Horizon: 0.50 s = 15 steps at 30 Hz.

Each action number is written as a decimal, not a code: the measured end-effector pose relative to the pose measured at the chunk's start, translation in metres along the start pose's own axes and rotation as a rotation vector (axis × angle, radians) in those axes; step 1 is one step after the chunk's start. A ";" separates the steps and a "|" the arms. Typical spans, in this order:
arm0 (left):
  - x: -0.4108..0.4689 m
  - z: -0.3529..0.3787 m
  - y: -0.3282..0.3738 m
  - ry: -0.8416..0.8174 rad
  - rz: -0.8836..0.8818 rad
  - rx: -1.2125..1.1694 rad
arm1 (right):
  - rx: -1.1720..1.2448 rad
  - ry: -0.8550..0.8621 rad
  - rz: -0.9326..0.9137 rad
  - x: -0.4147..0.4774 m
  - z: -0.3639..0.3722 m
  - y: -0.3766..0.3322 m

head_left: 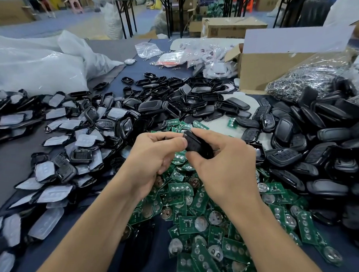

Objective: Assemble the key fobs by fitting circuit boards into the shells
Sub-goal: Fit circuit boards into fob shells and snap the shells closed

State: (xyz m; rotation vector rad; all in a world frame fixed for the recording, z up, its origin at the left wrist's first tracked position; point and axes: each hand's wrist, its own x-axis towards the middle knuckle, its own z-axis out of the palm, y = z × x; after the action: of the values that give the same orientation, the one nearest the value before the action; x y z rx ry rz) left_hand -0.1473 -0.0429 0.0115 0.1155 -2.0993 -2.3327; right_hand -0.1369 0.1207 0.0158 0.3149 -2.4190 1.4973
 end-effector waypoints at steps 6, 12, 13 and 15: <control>0.001 0.000 0.000 0.020 -0.007 -0.011 | 0.078 -0.008 0.031 0.003 -0.002 -0.003; 0.001 0.002 0.001 0.023 -0.027 -0.032 | 0.251 -0.058 0.142 0.007 -0.003 0.000; 0.000 0.002 0.001 0.019 -0.029 -0.031 | 0.270 -0.065 0.159 0.007 -0.003 0.000; -0.001 0.002 0.001 0.017 -0.031 -0.031 | 0.336 -0.083 0.201 0.008 -0.003 0.000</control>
State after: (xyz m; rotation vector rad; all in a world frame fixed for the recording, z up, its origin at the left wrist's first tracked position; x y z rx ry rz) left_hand -0.1468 -0.0412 0.0127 0.1679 -2.0678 -2.3711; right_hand -0.1441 0.1235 0.0198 0.2081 -2.3107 2.0219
